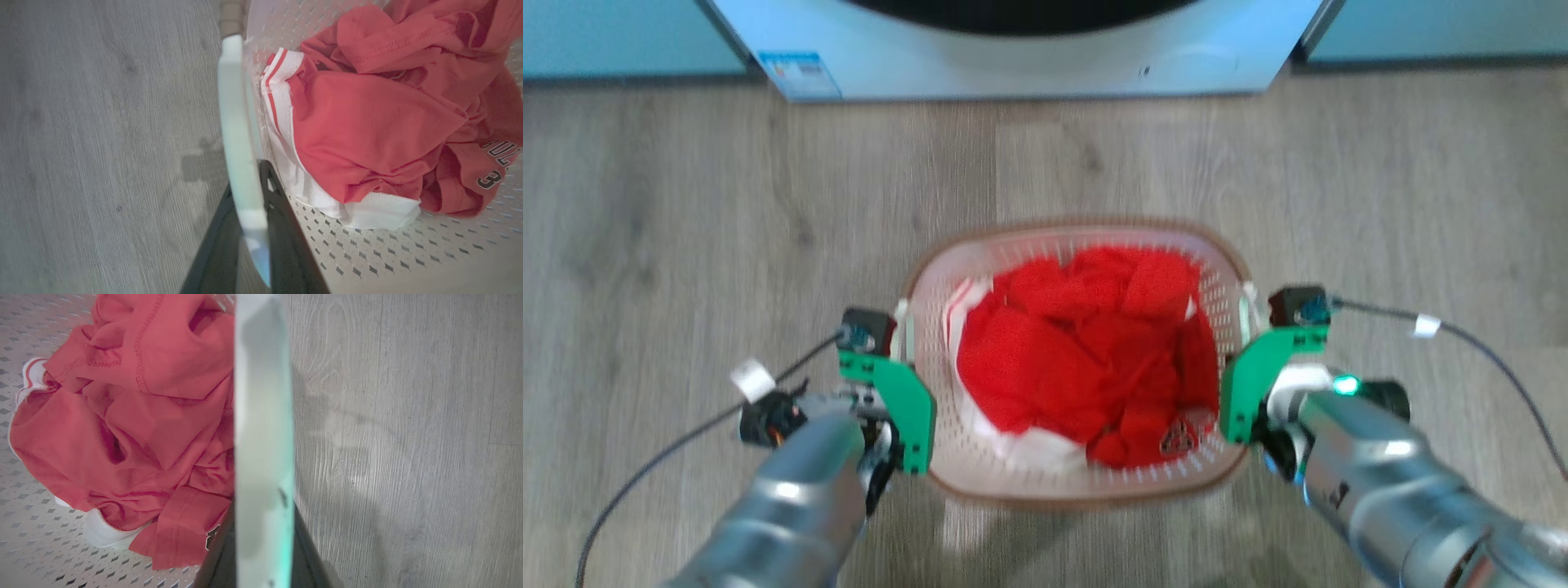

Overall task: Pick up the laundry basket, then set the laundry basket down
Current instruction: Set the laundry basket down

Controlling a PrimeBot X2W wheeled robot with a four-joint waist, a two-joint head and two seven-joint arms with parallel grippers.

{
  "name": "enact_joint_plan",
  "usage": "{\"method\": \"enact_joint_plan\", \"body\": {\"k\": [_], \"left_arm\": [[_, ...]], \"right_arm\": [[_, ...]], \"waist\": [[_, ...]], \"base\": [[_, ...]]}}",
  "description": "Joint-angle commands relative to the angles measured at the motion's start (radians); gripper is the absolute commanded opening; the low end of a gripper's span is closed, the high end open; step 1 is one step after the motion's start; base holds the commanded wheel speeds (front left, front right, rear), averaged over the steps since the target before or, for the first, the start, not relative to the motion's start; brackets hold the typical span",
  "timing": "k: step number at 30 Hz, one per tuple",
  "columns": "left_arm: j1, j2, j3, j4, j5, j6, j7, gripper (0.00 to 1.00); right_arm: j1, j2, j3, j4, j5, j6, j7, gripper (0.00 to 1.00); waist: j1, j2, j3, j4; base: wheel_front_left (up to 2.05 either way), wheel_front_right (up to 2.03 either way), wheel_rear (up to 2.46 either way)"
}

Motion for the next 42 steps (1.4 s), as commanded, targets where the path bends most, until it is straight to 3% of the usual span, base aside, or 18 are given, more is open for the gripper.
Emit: {"method": "enact_joint_plan", "body": {"k": [1, 10, 20, 42], "left_arm": [[-0.036, 0.025, 0.012, -0.011, 0.001, 0.006, -0.015, 0.0], [-0.166, 0.025, 0.003, -0.02, 0.001, 0.019, -0.039, 0.0], [-0.272, 0.025, -0.005, -0.01, 0.001, 0.031, -0.067, 0.0], [-0.342, 0.025, -0.04, 0.004, -0.012, 0.043, -0.087, 0.0]], "right_arm": [[-0.014, 0.004, 0.005, -0.007, -0.009, 0.003, -0.018, 0.0], [-0.144, 0.003, -0.007, 0.005, -0.038, 0.003, -0.041, 0.0], [-0.207, -0.012, -0.05, 0.006, -0.097, 0.003, -0.05, 0.0], [-0.256, -0.011, -0.171, 0.006, -0.223, 0.003, -0.053, 0.0]], "waist": [[-0.0001, 0.0, 0.076, 0.011], [-0.0001, 0.0, 0.265, 0.023], [-0.0001, 0.0, 0.401, 0.025], [-0.0001, 0.0, 0.5, 0.027]], "base": [[0.0, 0.0, 0.0], [0.0, 0.0, 0.0], [0.0, 0.0, 0.0], [0.0, 0.0, 0.0]]}}
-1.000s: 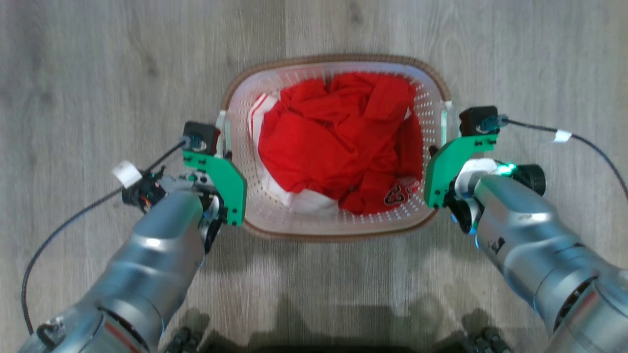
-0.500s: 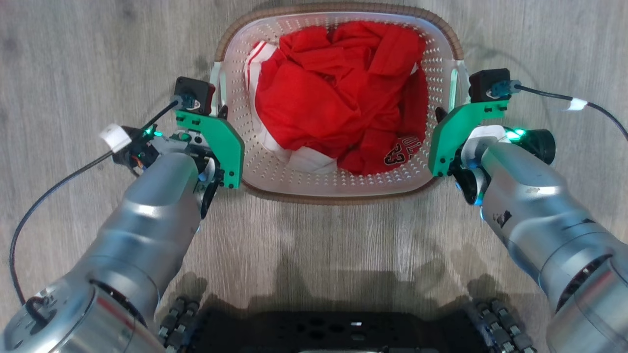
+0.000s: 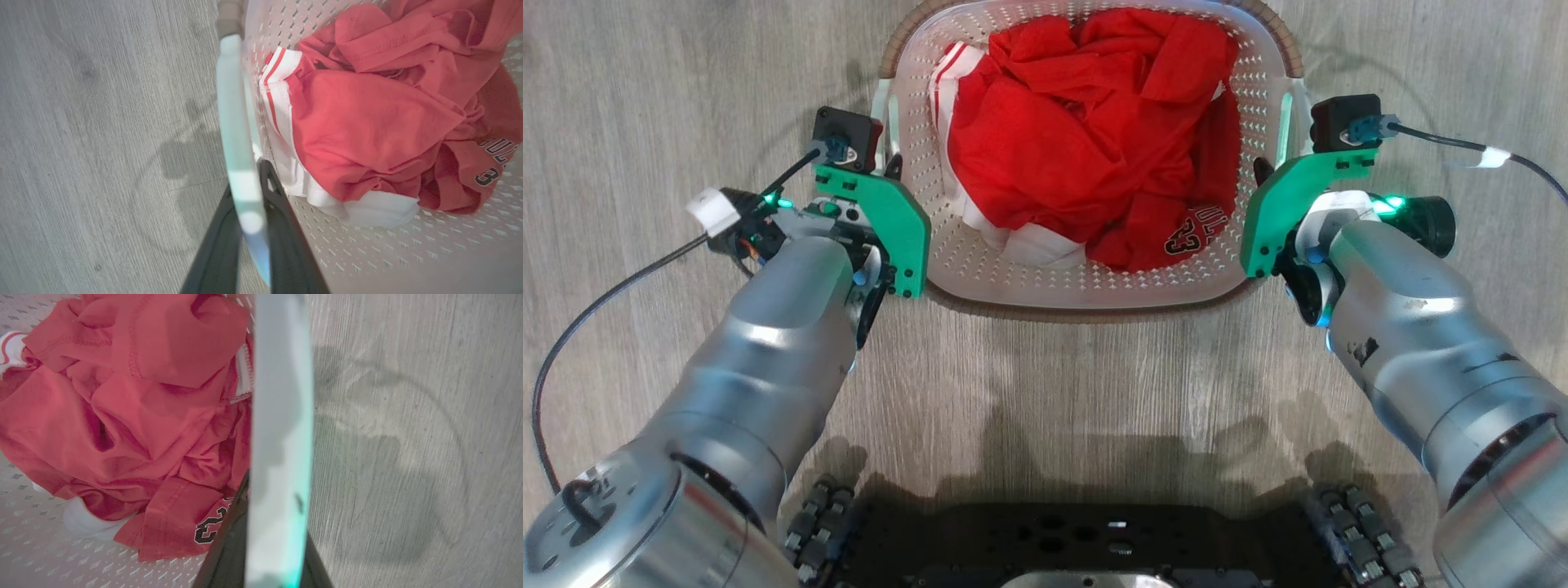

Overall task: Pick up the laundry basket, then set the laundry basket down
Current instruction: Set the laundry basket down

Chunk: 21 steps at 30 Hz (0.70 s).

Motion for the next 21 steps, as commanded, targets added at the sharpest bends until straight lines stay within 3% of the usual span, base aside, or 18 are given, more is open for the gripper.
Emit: {"method": "enact_joint_plan", "body": {"k": [1, 21], "left_arm": [[-0.01, 0.025, 0.002, -0.002, -0.004, 0.008, -0.016, 0.0], [-0.024, 0.025, -0.028, -0.002, -0.032, 0.013, -0.019, 0.0]], "right_arm": [[0.028, 0.01, 0.007, -0.009, -0.014, 0.003, -0.008, 0.0], [0.03, 0.016, -0.113, -0.009, -0.141, 0.003, -0.003, 0.0]], "waist": [[-0.0001, 0.0, 0.001, 0.0], [-0.0001, 0.0, 0.021, -0.001]], "base": [[0.0, 0.0, 0.0], [0.0, 0.0, 0.0]]}}
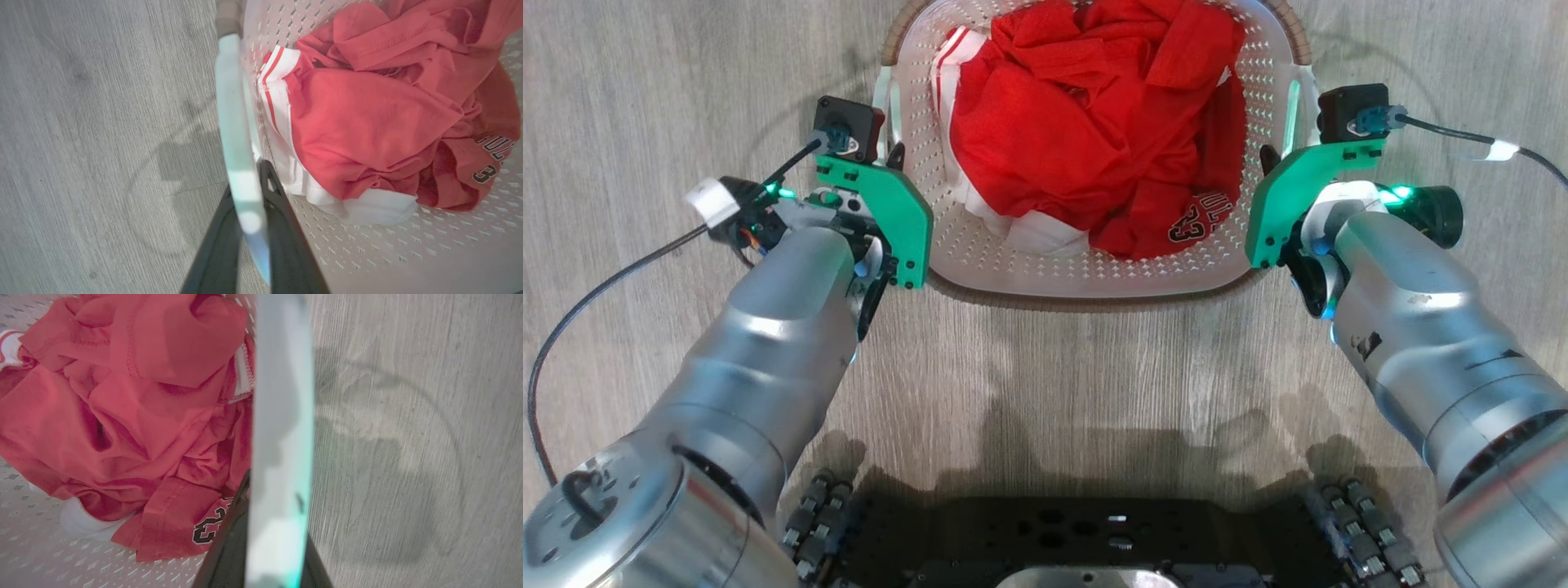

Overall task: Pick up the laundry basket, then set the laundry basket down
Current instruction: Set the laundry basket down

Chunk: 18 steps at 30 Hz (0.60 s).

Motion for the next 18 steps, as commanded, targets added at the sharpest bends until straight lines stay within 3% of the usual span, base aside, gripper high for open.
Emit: {"method": "enact_joint_plan", "body": {"k": [1, 6, 12, 13, 14, 15, 16, 17, 18], "left_arm": [[-0.006, 0.026, 0.001, -0.002, -0.006, 0.013, -0.011, 0.0], [-0.004, 0.026, -0.003, -0.003, -0.018, 0.022, -0.005, 0.0], [-0.004, 0.026, -0.009, -0.003, -0.031, 0.03, 0.001, 0.0], [-0.003, 0.026, -0.007, -0.003, -0.036, 0.031, 0.002, 0.04], [-0.003, 0.026, -0.007, -0.003, -0.039, 0.032, 0.003, 0.48], [-0.002, 0.026, -0.008, -0.003, -0.041, 0.033, 0.003, 0.65], [-0.002, 0.026, -0.009, -0.004, -0.043, 0.035, 0.003, 0.91], [-0.001, 0.026, -0.009, -0.004, -0.046, 0.037, 0.003, 1.0], [0.001, 0.026, -0.01, -0.004, -0.049, 0.039, 0.002, 1.0]], "right_arm": [[0.031, 0.016, 0.003, -0.008, -0.022, 0.003, -0.003, 0.0], [0.03, 0.017, -0.028, -0.008, -0.056, 0.003, -0.002, 0.2], [0.029, 0.019, -0.065, -0.008, -0.096, 0.003, 0.001, 0.31], [0.03, 0.019, -0.071, -0.008, -0.102, 0.003, 0.001, 0.4], [0.031, 0.019, -0.077, -0.008, -0.108, 0.003, 0.001, 0.67], [0.032, 0.02, -0.084, -0.008, -0.114, 0.003, 0.002, 0.98], [0.033, 0.02, -0.09, -0.008, -0.121, 0.003, 0.002, 1.0], [0.033, 0.02, -0.096, -0.008, -0.127, 0.003, 0.003, 1.0], [0.033, 0.02, -0.103, -0.008, -0.133, 0.003, 0.003, 1.0]], "waist": [[0.0, 0.0, 0.0, 0.001], [0.0, 0.0, 0.0, 0.003], [0.0, 0.0, 0.003, 0.005], [0.0, 0.0, 0.003, 0.005], [0.0, 0.0, 0.002, 0.006], [0.0, 0.0, 0.002, 0.006], [0.0, 0.0, 0.001, 0.006], [0.0, 0.0, -0.001, 0.005], [0.0, 0.0, -0.002, 0.005]], "base": [[0.0, 0.0, 0.0], [0.0, 0.0, 0.0], [0.0, 0.0, 0.0], [0.0, 0.0, 0.0], [0.0, 0.0, 0.0], [0.0, 0.0, 0.0], [0.0, 0.0, 0.0], [0.0, 0.0, 0.0], [0.0, 0.0, 0.0]]}}
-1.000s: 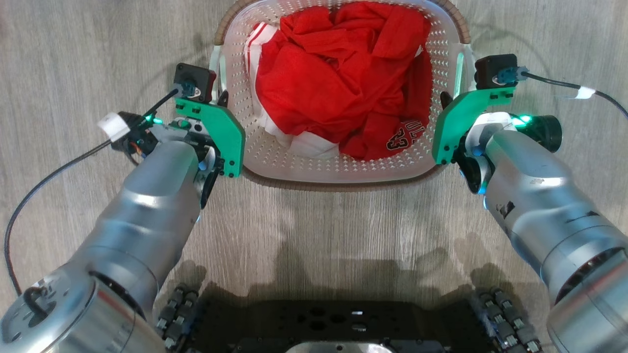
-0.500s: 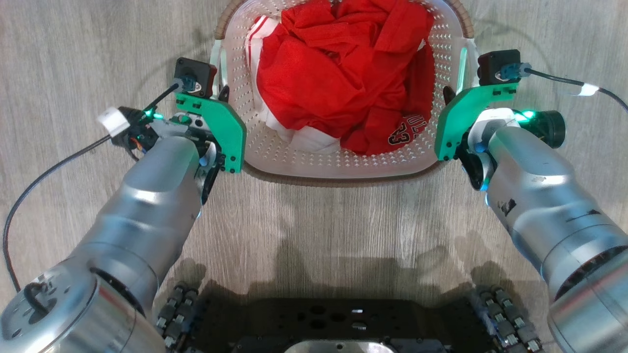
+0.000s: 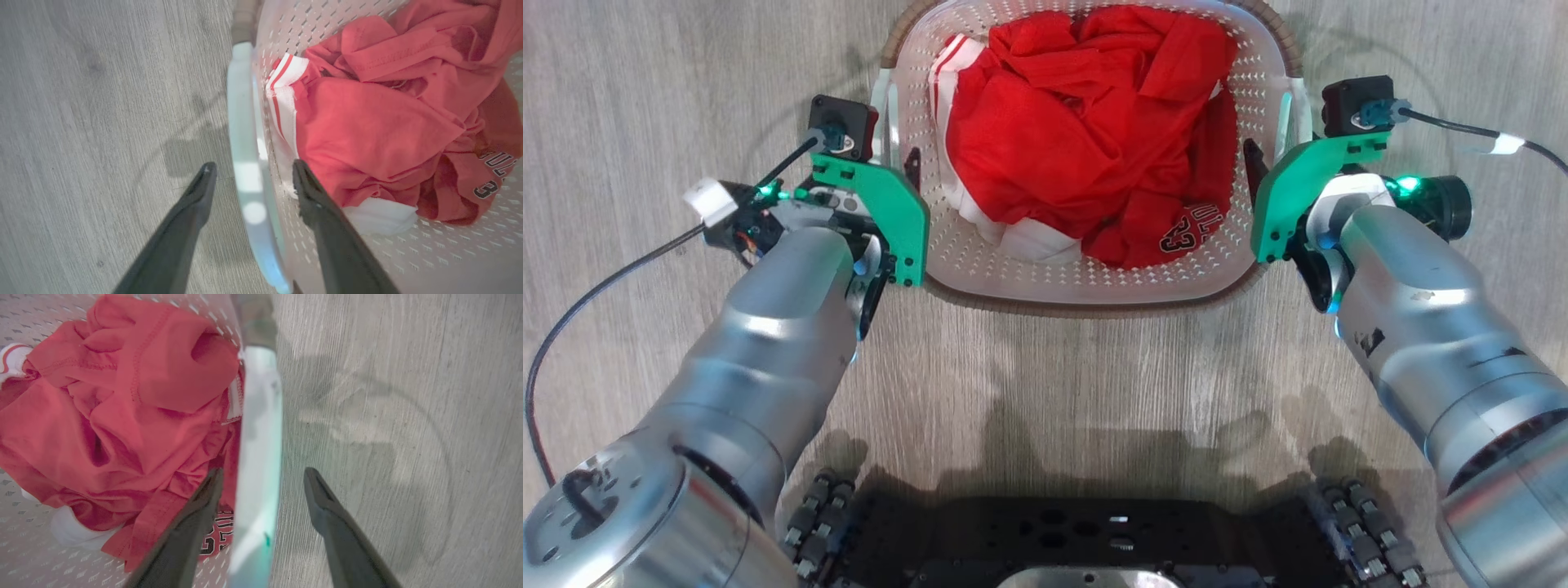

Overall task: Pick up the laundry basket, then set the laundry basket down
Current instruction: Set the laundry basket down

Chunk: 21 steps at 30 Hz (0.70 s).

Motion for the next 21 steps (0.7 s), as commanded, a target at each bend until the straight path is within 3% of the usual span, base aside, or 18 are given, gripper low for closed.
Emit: {"method": "enact_joint_plan", "body": {"k": [1, 21], "left_arm": [[0.003, 0.025, 0.002, -0.003, -0.009, 0.009, -0.005, 1.0], [0.025, 0.025, 0.023, 0.005, -0.051, 0.019, -0.073, 1.0]], "right_arm": [[0.033, 0.019, -0.003, -0.008, -0.014, 0.003, 0.002, 1.0], [0.037, 0.022, -0.105, -0.008, -0.109, 0.003, -0.058, 1.0]], "waist": [[0.0, 0.0, -0.003, 0.0], [0.0, 0.0, -0.122, -0.005]], "base": [[0.0, 0.0, 0.0], [0.0, 0.0, 0.0]]}}
